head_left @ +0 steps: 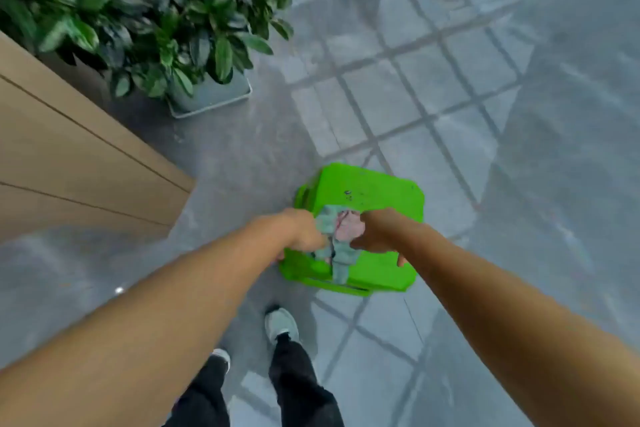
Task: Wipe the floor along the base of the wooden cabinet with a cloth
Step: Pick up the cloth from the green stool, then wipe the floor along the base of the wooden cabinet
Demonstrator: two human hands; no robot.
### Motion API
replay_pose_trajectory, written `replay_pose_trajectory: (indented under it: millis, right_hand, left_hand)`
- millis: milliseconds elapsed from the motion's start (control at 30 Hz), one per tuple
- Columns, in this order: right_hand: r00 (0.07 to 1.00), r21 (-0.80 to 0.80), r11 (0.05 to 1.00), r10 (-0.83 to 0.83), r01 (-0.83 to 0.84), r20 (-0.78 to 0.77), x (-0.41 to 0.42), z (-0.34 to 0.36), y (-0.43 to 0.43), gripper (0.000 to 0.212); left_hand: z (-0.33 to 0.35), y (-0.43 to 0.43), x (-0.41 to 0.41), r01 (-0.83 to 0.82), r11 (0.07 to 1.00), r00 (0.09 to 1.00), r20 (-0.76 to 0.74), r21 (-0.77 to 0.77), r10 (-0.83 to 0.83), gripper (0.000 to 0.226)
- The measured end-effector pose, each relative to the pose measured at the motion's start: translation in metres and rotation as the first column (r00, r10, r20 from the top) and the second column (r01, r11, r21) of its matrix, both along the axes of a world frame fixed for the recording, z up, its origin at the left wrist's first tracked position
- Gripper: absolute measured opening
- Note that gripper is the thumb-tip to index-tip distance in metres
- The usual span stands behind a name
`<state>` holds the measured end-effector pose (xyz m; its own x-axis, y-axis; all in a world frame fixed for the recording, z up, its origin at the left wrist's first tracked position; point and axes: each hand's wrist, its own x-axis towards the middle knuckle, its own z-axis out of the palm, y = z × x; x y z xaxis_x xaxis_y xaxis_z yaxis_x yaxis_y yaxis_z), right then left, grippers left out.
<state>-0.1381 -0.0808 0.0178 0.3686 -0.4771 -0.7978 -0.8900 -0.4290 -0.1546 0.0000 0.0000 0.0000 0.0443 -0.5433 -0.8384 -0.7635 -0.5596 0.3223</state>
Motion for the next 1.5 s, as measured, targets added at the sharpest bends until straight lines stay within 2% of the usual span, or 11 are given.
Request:
replay_pose_trajectory:
  millis: [133, 300, 333, 467, 600, 733, 900, 1167, 1300, 1400, 1500]
  right_hand:
    - [0.927, -0.036, 0.933, -0.349, 0.357, 0.139, -0.03, -0.106, 0.035, 0.077]
    - [0.544, -0.014, 0.62, -0.676, 0.784, 0.497, -0.015, -0.19, 0.046, 0.055]
    - [0.528, -0.049, 0.594, -0.669, 0.803, 0.523, -0.009, -0.199, 0.051, 0.052]
    - [0.68, -0.245, 0.709, -0.43, 0.662, 0.593, 0.017, -0.218, 0.088, 0.04]
    - [0.809, -0.208, 0.921, -0.162, 0.33, 0.565, 0.059, -0.22, 0.12, 0.041]
    - [0.78, -0.076, 0.993, -0.023, 0.09, 0.625, 0.132, -0.24, 0.154, 0.06]
    - [0.767, 0.014, 0.996, -0.073, 0.084, 0.638, 0.214, -0.33, 0.176, 0.052]
    - [0.78, -0.056, 0.998, 0.008, 0.035, 0.626, 0.296, -0.513, 0.182, 0.034]
    - [0.767, -0.026, 0.999, -0.002, 0.025, 0.641, 0.357, -0.601, 0.172, 0.033]
    - [0.705, -0.077, 0.989, -0.035, 0.127, 0.708, 0.404, -0.66, 0.158, 0.023]
    - [0.621, -0.001, 0.947, -0.209, 0.32, 0.755, 0.424, -0.686, 0.152, 0.037]
  left_hand:
    - [-0.097, 0.023, -0.034, -0.357, 0.923, 0.934, -0.071, -0.146, 0.35, 0.072]
    - [-0.177, 0.032, -0.049, -0.705, 0.661, 0.709, -0.239, -0.255, 0.663, 0.078]
    - [-0.188, 0.033, -0.046, -0.732, 0.618, 0.681, -0.259, -0.287, 0.686, 0.069]
    - [-0.215, 0.054, -0.022, -0.779, 0.534, 0.626, -0.396, -0.327, 0.672, 0.036]
    - [-0.236, 0.113, 0.026, -0.925, 0.363, 0.371, -0.465, -0.11, 0.804, 0.031]
    - [-0.272, 0.18, 0.081, -0.987, 0.161, 0.158, -0.412, -0.026, 0.897, 0.044]
    - [-0.348, 0.227, 0.136, -0.996, -0.087, -0.086, -0.407, 0.014, 0.909, 0.027]
    - [-0.529, 0.238, 0.196, -0.97, -0.146, -0.062, -0.385, -0.194, 0.921, 0.031]
    - [-0.614, 0.231, 0.249, -0.902, -0.277, -0.114, -0.436, -0.331, 0.893, 0.028]
    - [-0.661, 0.231, 0.294, -0.884, -0.248, -0.031, -0.478, -0.397, 0.878, 0.028]
    - [-0.678, 0.24, 0.315, -0.87, -0.287, -0.029, -0.539, -0.4, 0.842, 0.026]
